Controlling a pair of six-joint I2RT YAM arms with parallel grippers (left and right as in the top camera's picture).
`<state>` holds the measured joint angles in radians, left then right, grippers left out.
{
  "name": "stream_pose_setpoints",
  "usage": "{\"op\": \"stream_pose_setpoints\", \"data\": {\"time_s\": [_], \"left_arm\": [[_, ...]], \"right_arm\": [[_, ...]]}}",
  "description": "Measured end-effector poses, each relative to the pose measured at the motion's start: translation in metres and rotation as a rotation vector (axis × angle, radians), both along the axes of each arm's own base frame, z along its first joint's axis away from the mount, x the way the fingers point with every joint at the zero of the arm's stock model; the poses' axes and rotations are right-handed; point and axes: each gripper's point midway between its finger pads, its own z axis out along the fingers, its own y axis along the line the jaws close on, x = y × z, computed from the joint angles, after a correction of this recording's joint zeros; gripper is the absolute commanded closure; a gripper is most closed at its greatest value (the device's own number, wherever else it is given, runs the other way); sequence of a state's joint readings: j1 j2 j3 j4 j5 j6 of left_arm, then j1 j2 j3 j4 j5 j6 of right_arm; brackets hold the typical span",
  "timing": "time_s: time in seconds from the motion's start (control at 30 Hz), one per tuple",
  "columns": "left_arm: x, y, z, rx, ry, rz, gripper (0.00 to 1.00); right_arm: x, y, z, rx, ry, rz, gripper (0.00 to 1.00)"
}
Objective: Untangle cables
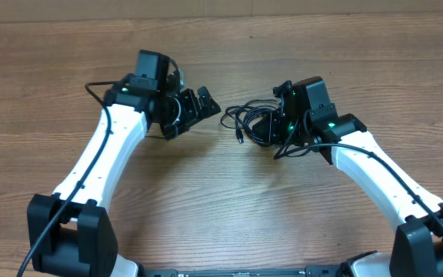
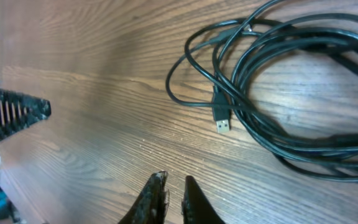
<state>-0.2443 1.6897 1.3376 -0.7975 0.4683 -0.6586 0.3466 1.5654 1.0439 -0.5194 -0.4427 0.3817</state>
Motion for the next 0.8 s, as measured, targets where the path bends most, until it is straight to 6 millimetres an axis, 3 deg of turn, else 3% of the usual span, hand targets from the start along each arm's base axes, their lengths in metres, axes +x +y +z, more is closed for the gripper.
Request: {"op": "stream_pose_setpoints", "data": {"time_s": [0.07,0.13,0.2,0.23,0.5,0.7,0.8], "left_arm": [[0.0,-0.003,-0.002,0.018,0.007,0.023,0.0],[0.0,-0.012,-0.003,0.039,-0.001,0.04,0.0],[-0.001,-0.019,-0.004,0.067,-0.014,0.044,0.0],[-0.003,-0.022,-0.005,0.088,-0.019,0.043,0.0],[-0.004,-0.025,-0.012,0.237,-0.08,0.056,0.0],[0.006,-0.002,-0.014,0.344,-0.116,0.122,0.0],[0.013,0.015,-0.014,0.37,-0.121,0.171,0.0]], "right_arm": [[0.0,-0.002,-0.002,-0.014,0.001,-0.008,0.67],[0.002,-0.006,-0.003,-0.025,-0.003,-0.018,0.54],[0.005,-0.01,-0.003,-0.033,-0.006,-0.033,0.33],[0.007,-0.014,-0.004,-0.041,-0.006,-0.048,0.3],[0.025,-0.038,-0.009,-0.163,-0.07,-0.143,0.24],[0.032,-0.029,-0.005,-0.102,-0.066,-0.19,0.26],[0.037,-0.017,-0.012,-0.073,-0.055,-0.198,0.32]]}}
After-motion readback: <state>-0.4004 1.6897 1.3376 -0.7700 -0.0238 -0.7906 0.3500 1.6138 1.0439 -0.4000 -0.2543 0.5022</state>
